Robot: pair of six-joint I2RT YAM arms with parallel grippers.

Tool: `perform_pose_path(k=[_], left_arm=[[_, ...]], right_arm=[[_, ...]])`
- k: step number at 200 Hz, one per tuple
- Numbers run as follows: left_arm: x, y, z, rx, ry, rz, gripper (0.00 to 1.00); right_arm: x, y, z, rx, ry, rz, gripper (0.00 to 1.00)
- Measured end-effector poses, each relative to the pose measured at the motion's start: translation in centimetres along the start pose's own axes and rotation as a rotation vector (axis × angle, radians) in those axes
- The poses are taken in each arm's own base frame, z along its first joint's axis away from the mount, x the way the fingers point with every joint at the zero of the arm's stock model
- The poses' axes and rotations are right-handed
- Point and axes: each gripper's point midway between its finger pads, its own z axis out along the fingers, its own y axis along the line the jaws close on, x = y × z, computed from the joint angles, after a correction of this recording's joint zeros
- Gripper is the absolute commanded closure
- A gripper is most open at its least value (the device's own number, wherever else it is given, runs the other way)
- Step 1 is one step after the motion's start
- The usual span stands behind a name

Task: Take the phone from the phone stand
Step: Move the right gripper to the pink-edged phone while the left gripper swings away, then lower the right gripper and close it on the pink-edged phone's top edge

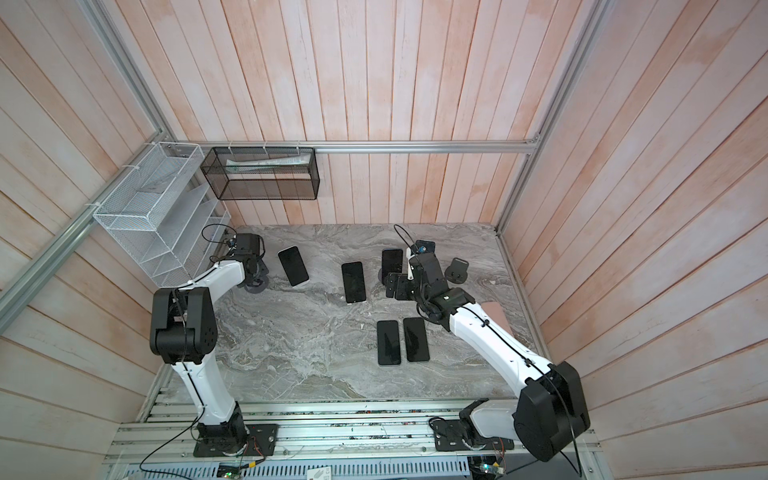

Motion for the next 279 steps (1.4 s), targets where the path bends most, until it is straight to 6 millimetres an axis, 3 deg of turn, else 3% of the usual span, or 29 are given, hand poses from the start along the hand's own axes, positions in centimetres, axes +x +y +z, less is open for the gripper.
perform_pose_path(k=[20, 53, 80, 108, 132, 153, 171, 192, 211, 232, 245, 279], left_arm=[[-0.5, -0.2, 0.1, -0.004, -0.004, 0.010, 0.11], [-1.5, 0.1, -0.7, -0.015, -0.024, 0.021, 0.00], [-3.1, 0.6, -3.8, 0.004, -0.057, -0.002, 0.00], [-6.1, 1.6, -11.7, 0.107, -0.183, -0.064, 0.01], [-7.7, 1.9, -21.1, 0.289, -0.371, -0.086, 0.02], [-8.0, -1.0, -29.3, 0.538, -0.520, -0.045, 0.02], [-8.0, -4.2, -33.2, 0.739, -0.559, -0.002, 0.03], [-5.8, -8.2, -33.6, 0.931, -0.496, 0.058, 0.03], [-0.9, -10.9, -31.2, 1.059, -0.351, 0.104, 0.03], [3.4, -11.8, -28.7, 1.111, -0.194, 0.116, 0.03], [4.1, -12.0, -28.7, 1.134, -0.161, 0.115, 0.03], [3.4, -12.3, -30.2, 1.191, -0.194, 0.117, 0.03]], right_arm=[[0.4, -0.2, -0.3, -0.002, -0.003, 0.000, 0.08], [0.9, -0.4, -0.2, 0.001, 0.002, 0.000, 0.08], [0.5, -0.3, -0.1, -0.002, -0.006, -0.006, 0.10], [-0.7, 0.3, 0.2, -0.007, -0.017, -0.014, 0.11], [-2.0, 1.0, 1.1, -0.008, -0.016, -0.026, 0.09], [-2.6, 1.7, 2.3, -0.011, -0.009, -0.037, 0.07], [-2.3, 2.9, 3.2, -0.022, 0.010, -0.053, 0.07], [-2.4, 5.5, 4.3, -0.030, 0.018, -0.098, 0.07], [-2.8, 8.0, 6.1, -0.022, 0.023, -0.138, 0.12], [-2.6, 9.3, 8.6, 0.011, 0.042, -0.166, 0.12], [-2.1, 9.7, 10.1, 0.031, 0.060, -0.180, 0.10], [-1.8, 11.0, 12.9, 0.054, 0.088, -0.225, 0.02]])
